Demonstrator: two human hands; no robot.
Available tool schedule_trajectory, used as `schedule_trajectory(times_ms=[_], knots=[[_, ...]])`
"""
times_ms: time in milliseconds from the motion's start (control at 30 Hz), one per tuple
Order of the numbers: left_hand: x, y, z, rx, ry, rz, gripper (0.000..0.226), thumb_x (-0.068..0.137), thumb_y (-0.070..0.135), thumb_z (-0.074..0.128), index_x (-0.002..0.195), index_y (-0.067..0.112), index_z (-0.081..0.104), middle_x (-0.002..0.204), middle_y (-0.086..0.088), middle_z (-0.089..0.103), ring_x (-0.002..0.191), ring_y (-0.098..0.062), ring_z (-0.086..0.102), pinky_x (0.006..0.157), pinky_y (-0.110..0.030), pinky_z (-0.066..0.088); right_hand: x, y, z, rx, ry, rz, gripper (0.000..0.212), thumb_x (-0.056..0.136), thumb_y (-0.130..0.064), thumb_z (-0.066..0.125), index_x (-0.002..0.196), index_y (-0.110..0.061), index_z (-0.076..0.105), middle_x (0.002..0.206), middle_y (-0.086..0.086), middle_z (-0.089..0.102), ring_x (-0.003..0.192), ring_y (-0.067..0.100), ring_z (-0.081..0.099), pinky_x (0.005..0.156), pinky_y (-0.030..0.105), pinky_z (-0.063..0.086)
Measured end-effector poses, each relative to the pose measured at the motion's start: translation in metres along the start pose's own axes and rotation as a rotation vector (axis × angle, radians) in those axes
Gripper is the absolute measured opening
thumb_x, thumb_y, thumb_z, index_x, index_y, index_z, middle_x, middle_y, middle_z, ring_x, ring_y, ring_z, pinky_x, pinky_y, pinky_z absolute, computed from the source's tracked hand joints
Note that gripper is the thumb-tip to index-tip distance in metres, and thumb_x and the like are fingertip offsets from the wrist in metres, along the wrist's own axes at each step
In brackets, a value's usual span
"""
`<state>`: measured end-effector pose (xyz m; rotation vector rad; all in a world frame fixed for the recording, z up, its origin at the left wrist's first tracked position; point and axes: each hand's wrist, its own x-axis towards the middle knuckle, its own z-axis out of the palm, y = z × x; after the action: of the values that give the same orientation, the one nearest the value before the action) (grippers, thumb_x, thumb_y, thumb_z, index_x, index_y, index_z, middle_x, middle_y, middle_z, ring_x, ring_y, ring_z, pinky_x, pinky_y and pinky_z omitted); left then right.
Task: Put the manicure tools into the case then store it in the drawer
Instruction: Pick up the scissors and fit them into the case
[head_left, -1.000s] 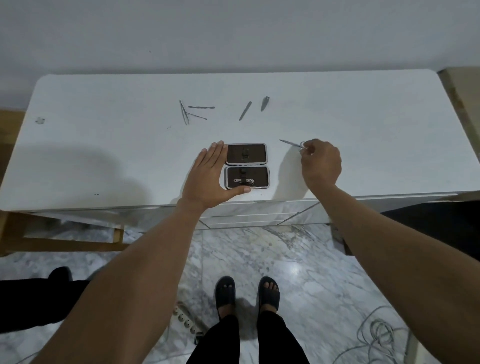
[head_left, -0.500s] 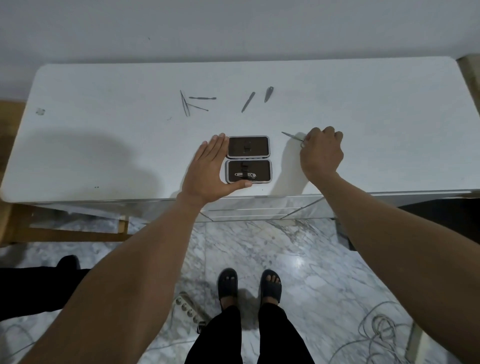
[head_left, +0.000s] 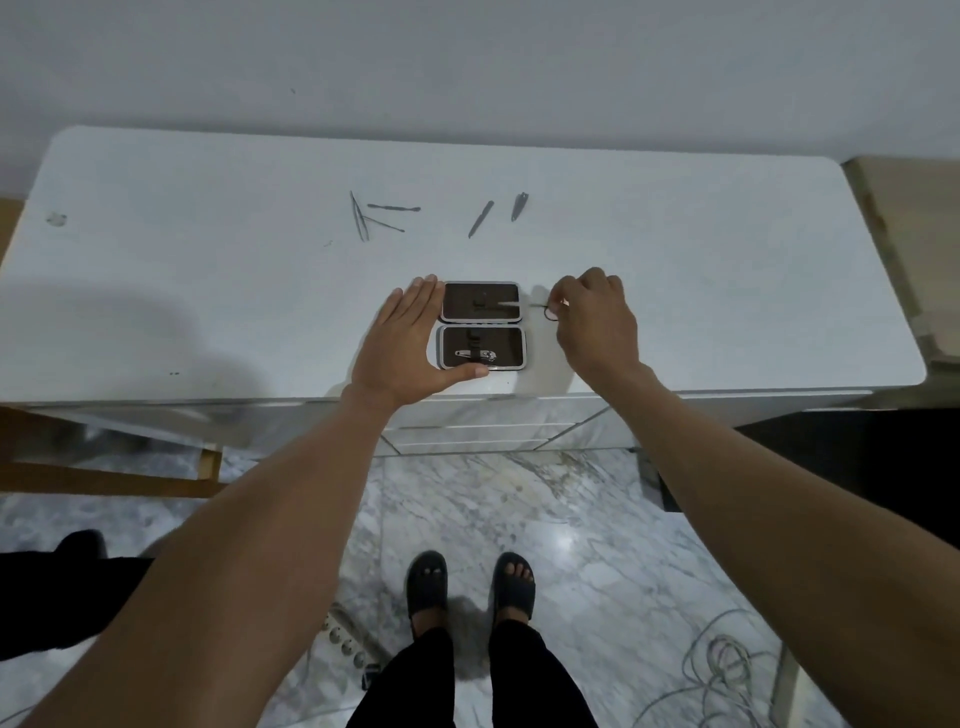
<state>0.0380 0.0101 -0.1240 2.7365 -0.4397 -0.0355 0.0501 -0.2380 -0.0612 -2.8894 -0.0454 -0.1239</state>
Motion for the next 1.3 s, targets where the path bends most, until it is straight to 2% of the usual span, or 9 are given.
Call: schedule_trajectory(times_ms=[100,233,500,733,900,1167,1300], knots=[[0.000,0.000,0.000,0.003,-0.009,0.006,0.132,0.072,0.101,0.034,0.165,0.007,0.020,0.173,-0.007,0.019,0.161,-0.018,0.012,0.133,-0.041,0.008,-0.015,-0.008,0.003,-0.043,-0.051,-0.036,0.015,0.092,-0.005,0.055,0.101,-0.011,0.065,0.106,0.011,0.057,0.103,0.030,0.050,0.060,0.032,0.036],[-0.001,0.000,0.000,0.001,0.003,0.012,0.135,0.071,0.104,0.025,0.164,0.006,0.022,0.173,-0.009,0.021,0.161,-0.020,0.015,0.133,-0.041,0.010,-0.028,-0.014,0.009,-0.083,-0.103,-0.023,0.020,0.088,-0.002,0.054,0.102,-0.013,0.064,0.106,0.010,0.058,0.103,0.029,0.048,0.060,0.033,0.036],[0.000,-0.002,0.002,0.017,0.018,0.022,0.130,0.074,0.098,0.036,0.163,0.004,0.024,0.172,-0.010,0.024,0.161,-0.021,0.017,0.133,-0.042,0.011,-0.031,-0.034,0.012,-0.111,-0.128,0.003,0.020,0.089,-0.006,0.052,0.105,-0.010,0.064,0.106,0.012,0.058,0.105,0.033,0.048,0.062,0.036,0.042],[0.000,-0.002,0.003,-0.008,0.009,0.012,0.130,0.073,0.097,0.037,0.164,0.005,0.022,0.173,-0.008,0.021,0.161,-0.020,0.014,0.133,-0.040,0.008,-0.031,-0.048,0.020,-0.071,-0.123,-0.006,0.017,0.089,-0.008,0.054,0.103,-0.012,0.065,0.103,0.010,0.059,0.104,0.031,0.048,0.062,0.035,0.036],[0.001,-0.004,0.005,-0.007,0.023,0.023,0.127,0.075,0.095,0.037,0.163,0.004,0.024,0.172,-0.010,0.024,0.161,-0.021,0.017,0.132,-0.042,0.011,-0.028,-0.054,0.026,-0.051,-0.127,0.003,0.016,0.088,-0.009,0.056,0.099,-0.014,0.066,0.100,0.008,0.060,0.103,0.029,0.048,0.062,0.034,0.035],[0.001,-0.004,0.006,-0.008,0.035,0.029,0.127,0.076,0.095,0.036,0.162,0.003,0.026,0.171,-0.011,0.025,0.160,-0.023,0.019,0.132,-0.044,0.013,-0.019,-0.056,0.015,-0.026,-0.170,-0.004,0.016,0.086,-0.014,0.058,0.095,-0.016,0.071,0.093,0.006,0.062,0.102,0.028,0.049,0.062,0.034,0.044],[0.001,-0.004,0.006,0.003,0.029,0.030,0.126,0.077,0.094,0.037,0.163,0.003,0.025,0.171,-0.010,0.024,0.161,-0.022,0.018,0.132,-0.043,0.012,0.003,-0.053,0.009,0.037,-0.086,0.033,0.018,0.087,-0.013,0.056,0.095,-0.017,0.072,0.095,0.006,0.063,0.104,0.027,0.051,0.065,0.033,0.044]])
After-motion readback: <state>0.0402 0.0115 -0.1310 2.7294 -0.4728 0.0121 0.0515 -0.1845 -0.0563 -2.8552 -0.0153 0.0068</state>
